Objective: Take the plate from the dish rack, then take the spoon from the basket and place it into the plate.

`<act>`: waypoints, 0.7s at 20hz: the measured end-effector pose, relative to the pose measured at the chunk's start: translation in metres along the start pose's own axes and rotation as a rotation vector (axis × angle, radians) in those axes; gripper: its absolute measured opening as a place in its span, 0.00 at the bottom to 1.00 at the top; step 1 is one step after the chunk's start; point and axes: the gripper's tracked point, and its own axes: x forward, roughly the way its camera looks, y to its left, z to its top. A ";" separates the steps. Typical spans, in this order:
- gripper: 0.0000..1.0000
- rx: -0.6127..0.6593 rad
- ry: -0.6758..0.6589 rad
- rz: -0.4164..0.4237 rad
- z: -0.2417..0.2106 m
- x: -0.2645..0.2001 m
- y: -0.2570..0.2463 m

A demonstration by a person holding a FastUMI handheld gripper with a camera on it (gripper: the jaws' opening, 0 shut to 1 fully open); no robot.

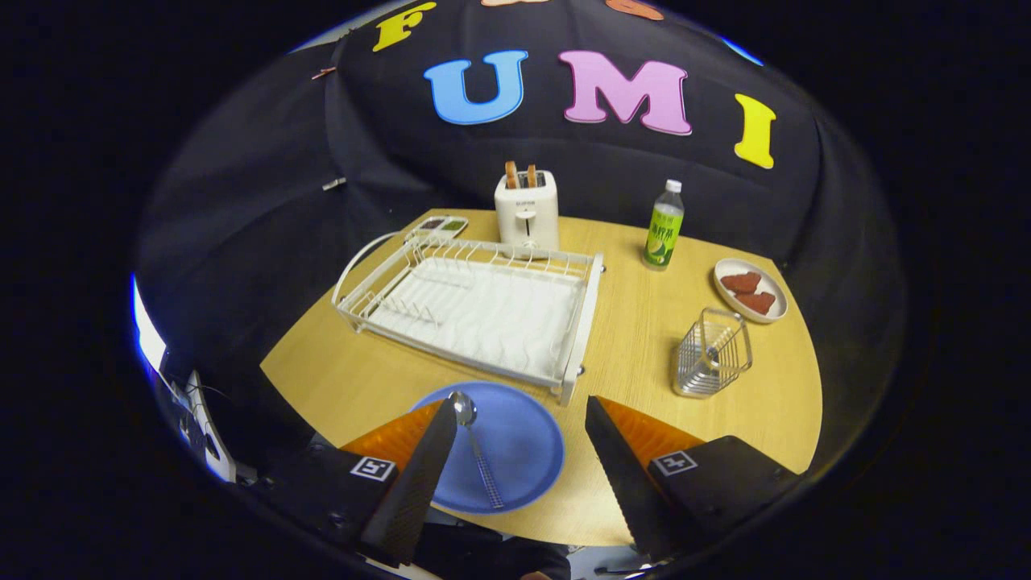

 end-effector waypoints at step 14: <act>0.99 -0.111 -0.410 -0.112 0.174 -0.112 -0.071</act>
